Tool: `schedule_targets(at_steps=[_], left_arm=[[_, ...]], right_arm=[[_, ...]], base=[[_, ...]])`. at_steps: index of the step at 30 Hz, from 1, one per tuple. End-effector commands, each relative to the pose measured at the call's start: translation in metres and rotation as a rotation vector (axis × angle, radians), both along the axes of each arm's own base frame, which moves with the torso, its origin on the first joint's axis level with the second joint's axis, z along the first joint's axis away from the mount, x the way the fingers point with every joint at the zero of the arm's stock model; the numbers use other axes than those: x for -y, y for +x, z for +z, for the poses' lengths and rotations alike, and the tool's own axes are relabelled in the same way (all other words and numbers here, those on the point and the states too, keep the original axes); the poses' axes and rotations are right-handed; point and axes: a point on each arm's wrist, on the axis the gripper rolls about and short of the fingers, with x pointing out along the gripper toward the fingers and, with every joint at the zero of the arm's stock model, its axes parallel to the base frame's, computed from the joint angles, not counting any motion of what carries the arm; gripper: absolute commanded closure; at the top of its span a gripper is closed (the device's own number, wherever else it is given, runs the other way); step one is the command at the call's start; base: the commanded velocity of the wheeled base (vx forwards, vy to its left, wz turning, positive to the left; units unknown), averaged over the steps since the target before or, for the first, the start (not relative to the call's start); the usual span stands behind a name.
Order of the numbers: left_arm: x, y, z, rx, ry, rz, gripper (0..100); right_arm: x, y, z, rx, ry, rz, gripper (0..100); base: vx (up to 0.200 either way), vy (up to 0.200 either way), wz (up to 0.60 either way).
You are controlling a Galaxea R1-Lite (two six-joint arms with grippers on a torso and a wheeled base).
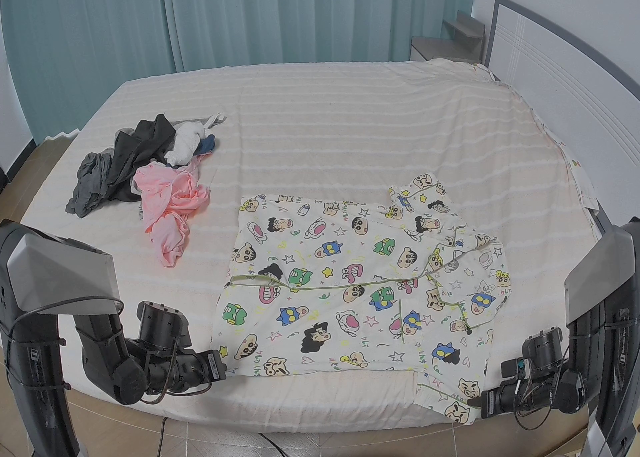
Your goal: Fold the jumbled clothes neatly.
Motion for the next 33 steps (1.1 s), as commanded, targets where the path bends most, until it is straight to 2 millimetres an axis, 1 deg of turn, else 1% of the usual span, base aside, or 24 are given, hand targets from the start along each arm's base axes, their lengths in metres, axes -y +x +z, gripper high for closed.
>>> schedule_targets(at_steps=[1,9,19,22,24,27,28,33], left_arm=[[0.001,-0.008,0.002,-0.011,0.008,-0.01,100],[-0.002,-0.02,0.0,-0.05,0.024,-0.009,100],[0.002,-0.036,0.001,-0.087,0.038,-0.042,100],[0.001,-0.041,0.001,-0.097,0.041,-0.047,100],[0.002,-0.041,0.002,-0.096,0.041,-0.047,100],[0.003,-0.038,0.01,-0.052,0.027,-0.045,100],[0.003,-0.038,0.01,-0.052,0.027,-0.045,100],[0.005,-0.03,0.031,0.046,-0.006,-0.037,100]], right_arm=[[0.0,-0.005,0.007,-0.006,-0.003,0.011,100],[0.001,-0.012,0.007,-0.061,-0.021,0.03,100],[0.002,-0.022,0.011,-0.137,-0.025,0.075,100],[0.002,-0.024,0.015,-0.139,-0.02,0.094,100],[0.002,-0.024,0.016,-0.134,-0.014,0.098,100],[0.002,-0.021,0.024,-0.079,0.017,0.103,100],[0.002,-0.021,0.024,-0.079,0.017,0.103,100],[0.008,-0.012,0.042,0.057,0.09,0.09,100]], base=[[0.0,0.0,0.0],[0.0,0.0,0.0],[0.0,0.0,0.0],[0.0,0.0,0.0],[0.0,0.0,0.0],[0.0,0.0,0.0],[0.0,0.0,0.0],[0.0,0.0,0.0]])
